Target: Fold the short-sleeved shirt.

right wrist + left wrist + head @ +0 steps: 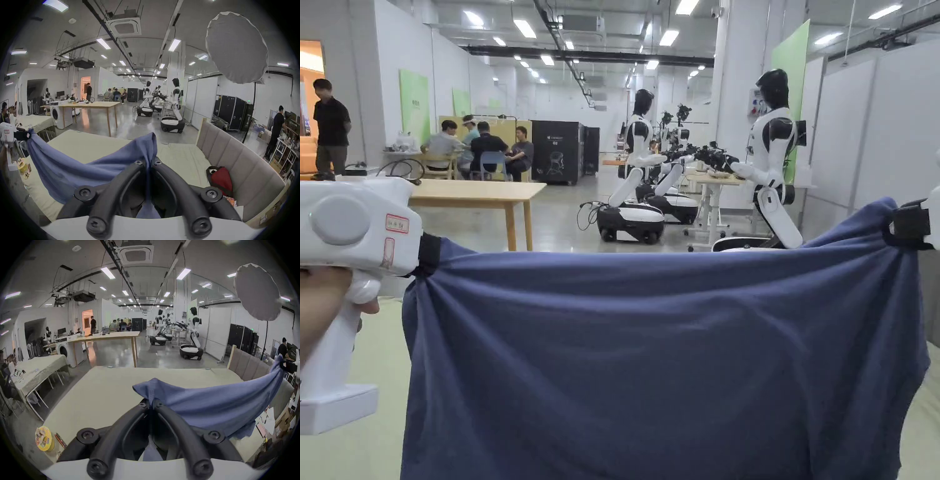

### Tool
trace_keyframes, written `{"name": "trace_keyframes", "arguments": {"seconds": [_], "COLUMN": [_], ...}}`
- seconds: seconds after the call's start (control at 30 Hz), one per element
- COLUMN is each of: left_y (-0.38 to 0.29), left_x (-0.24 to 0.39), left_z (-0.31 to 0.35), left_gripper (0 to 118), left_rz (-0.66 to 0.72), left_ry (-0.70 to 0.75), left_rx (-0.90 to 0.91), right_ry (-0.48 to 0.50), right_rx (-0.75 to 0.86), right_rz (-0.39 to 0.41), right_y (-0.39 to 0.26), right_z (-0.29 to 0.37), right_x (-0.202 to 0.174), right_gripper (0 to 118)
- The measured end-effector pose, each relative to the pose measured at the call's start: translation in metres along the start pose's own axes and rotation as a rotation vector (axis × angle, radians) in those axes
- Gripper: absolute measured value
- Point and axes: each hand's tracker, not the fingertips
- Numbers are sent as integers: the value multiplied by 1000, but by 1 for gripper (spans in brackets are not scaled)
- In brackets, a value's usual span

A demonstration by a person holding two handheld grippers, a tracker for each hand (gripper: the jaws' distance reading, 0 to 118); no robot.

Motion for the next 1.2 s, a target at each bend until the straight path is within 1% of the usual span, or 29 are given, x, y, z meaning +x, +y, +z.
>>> {"name": "trace_keyframes", "arguments": {"seconds": [0.13, 0.27, 0.37, 0.47, 0.57, 0.67, 0.77, 0.83, 0.93, 1.0, 1.1, 1.2], "left_y": [21, 44, 63, 83, 105, 129, 150, 160, 171, 173, 171, 154], "left_x": [1, 5, 8, 13, 24, 34, 45, 50, 56, 58, 59, 56], "left_z": [-13, -32, -53, -77, -101, -126, -151, -164, -188, -205, -227, -251], "left_gripper": [0, 0, 0, 0, 0, 0, 0, 0, 0, 0, 0, 0], "left_rz": [20, 42, 27, 56, 20, 9, -25, -12, -26, -27, -22, -10], "left_ry": [5, 22, 28, 33, 64, 72, 97, 100, 122, 126, 150, 152], "left_rx": [9, 15, -9, 14, 25, 36, 53, 88, 90, 92, 88, 80], "right_ry": [-10, -26, -44, -54, -67, -88, -131, -127, -138, -140, -124, -115], "right_rx": [7, 15, 8, 8, 13, 31, 44, 51, 68, 66, 72, 59], "right_rz": [-30, -40, -56, -63, -81, -66, -13, -15, 2, -6, -19, -22], "right_y": [16, 38, 60, 78, 98, 119, 141, 153, 167, 170, 166, 150], "right_z": [-20, -49, -77, -103, -129, -155, -184, -201, -223, -237, -258, -281], "right_x": [2, 5, 7, 8, 13, 16, 18, 21, 22, 22, 20, 18], "right_gripper": [6, 6, 6, 6, 6, 6, 6, 6, 6, 6, 6, 6]}}
